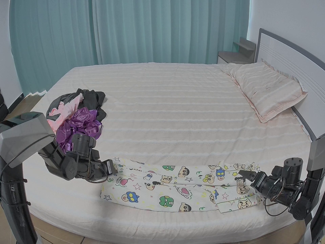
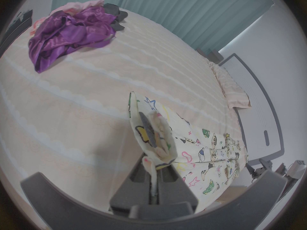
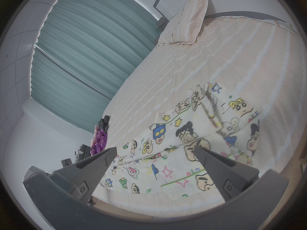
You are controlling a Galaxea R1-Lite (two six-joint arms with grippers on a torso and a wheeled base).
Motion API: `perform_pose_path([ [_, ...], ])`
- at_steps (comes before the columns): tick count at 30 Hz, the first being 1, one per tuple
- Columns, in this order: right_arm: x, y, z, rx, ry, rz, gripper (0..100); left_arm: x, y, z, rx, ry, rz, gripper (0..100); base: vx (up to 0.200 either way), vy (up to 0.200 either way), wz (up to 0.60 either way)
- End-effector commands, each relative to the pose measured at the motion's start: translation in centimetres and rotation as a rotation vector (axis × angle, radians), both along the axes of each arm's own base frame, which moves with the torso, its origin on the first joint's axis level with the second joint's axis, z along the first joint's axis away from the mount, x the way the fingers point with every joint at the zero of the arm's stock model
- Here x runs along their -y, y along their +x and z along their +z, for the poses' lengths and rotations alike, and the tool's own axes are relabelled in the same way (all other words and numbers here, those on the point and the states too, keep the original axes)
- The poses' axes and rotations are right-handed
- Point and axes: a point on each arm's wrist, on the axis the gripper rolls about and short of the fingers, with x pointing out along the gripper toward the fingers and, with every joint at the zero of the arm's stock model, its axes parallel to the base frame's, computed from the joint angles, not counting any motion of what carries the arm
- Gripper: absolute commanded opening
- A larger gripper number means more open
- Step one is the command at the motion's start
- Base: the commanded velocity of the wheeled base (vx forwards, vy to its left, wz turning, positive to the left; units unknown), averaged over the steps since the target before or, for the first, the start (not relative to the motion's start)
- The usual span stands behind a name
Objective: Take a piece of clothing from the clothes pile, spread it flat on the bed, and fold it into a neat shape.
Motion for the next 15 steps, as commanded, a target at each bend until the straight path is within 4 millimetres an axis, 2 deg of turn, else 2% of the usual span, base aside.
perform_pose_path([
  [1, 0.1, -0.3, 0.0, -0.006, 0.000, -0.001, 100, -3.6, -0.7, 2.5, 0.035, -0.034, 0.072, 0, 0.000, 0.000, 0.00],
  [5, 0.2, -0.3, 0.0, -0.006, 0.001, -0.004, 100, -7.7, -1.5, 4.1, 0.040, -0.071, 0.142, 0, 0.000, 0.000, 0.00],
  [7, 0.1, -0.3, 0.0, -0.005, 0.001, -0.004, 100, -8.6, -1.8, 4.4, 0.042, -0.077, 0.160, 0, 0.000, 0.000, 0.00],
  [8, 0.2, -0.3, 0.0, -0.006, 0.001, -0.004, 100, -10.6, -2.4, 5.2, 0.054, -0.088, 0.198, 0, 0.000, 0.000, 0.00],
  [10, 0.1, -0.3, 0.0, -0.005, 0.001, -0.004, 100, -12.1, -2.9, 5.6, 0.061, -0.092, 0.238, 0, 0.000, 0.000, 0.00],
  [11, 0.1, -0.3, 0.0, -0.005, 0.001, -0.004, 100, -12.3, -3.0, 5.7, 0.064, -0.091, 0.241, 0, 0.000, 0.000, 0.00],
  [12, 0.2, -0.3, 0.0, -0.006, 0.001, -0.004, 100, -14.0, -3.6, 6.4, 0.080, -0.098, 0.285, 0, 0.000, 0.000, 0.00],
  [15, 0.2, -0.3, 0.0, -0.006, 0.001, -0.004, 100, -16.0, -4.4, 7.4, 0.097, -0.105, 0.334, 0, 0.000, 0.000, 0.00],
])
